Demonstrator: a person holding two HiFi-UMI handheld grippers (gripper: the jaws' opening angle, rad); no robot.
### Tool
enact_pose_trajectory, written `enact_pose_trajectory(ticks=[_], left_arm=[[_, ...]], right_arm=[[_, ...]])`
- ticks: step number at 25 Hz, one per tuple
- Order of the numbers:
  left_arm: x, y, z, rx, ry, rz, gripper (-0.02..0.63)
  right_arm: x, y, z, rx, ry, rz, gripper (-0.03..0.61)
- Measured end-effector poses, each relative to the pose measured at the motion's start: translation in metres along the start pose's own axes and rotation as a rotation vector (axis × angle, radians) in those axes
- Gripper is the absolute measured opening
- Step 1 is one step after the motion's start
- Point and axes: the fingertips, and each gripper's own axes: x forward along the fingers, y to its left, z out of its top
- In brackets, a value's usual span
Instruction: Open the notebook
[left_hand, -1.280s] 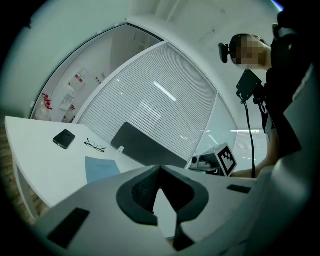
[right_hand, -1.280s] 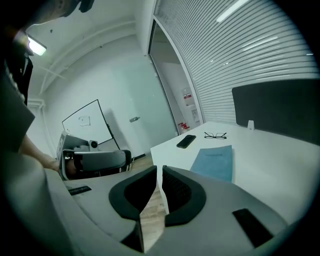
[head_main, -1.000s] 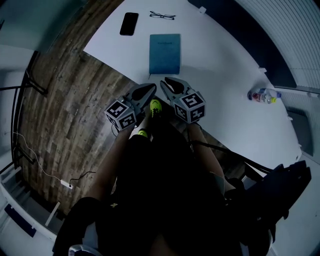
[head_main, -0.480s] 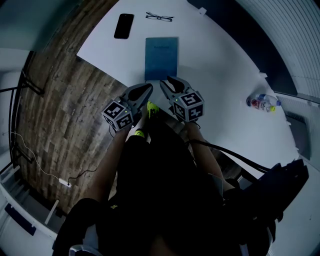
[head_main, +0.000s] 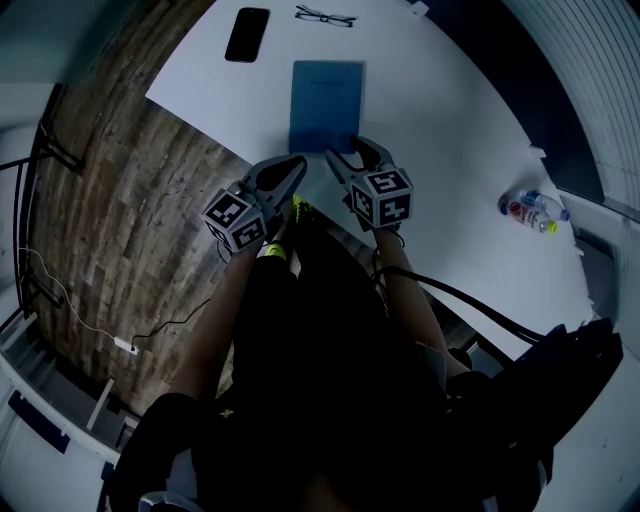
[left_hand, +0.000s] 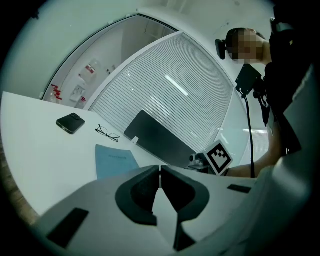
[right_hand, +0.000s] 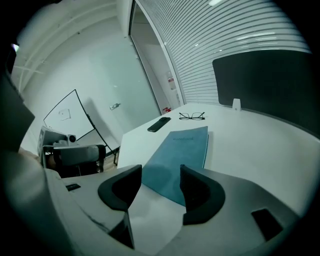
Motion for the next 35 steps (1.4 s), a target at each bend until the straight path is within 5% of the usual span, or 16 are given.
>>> enact_pose_trajectory(ticks=[13,35], left_arm=[[0.009,0.012,-0.011,-0.022,0.016,0.026,0.038],[0.004,0.014,-0.019,-0.039,0.02,0.058,0.038]], right_arm=[[0.02,-0.037,-0.021,0.08,0.092,-0.055,0.284],[0.031,-0.048,-0.04,0.16,0.148,-0.049,0.229]])
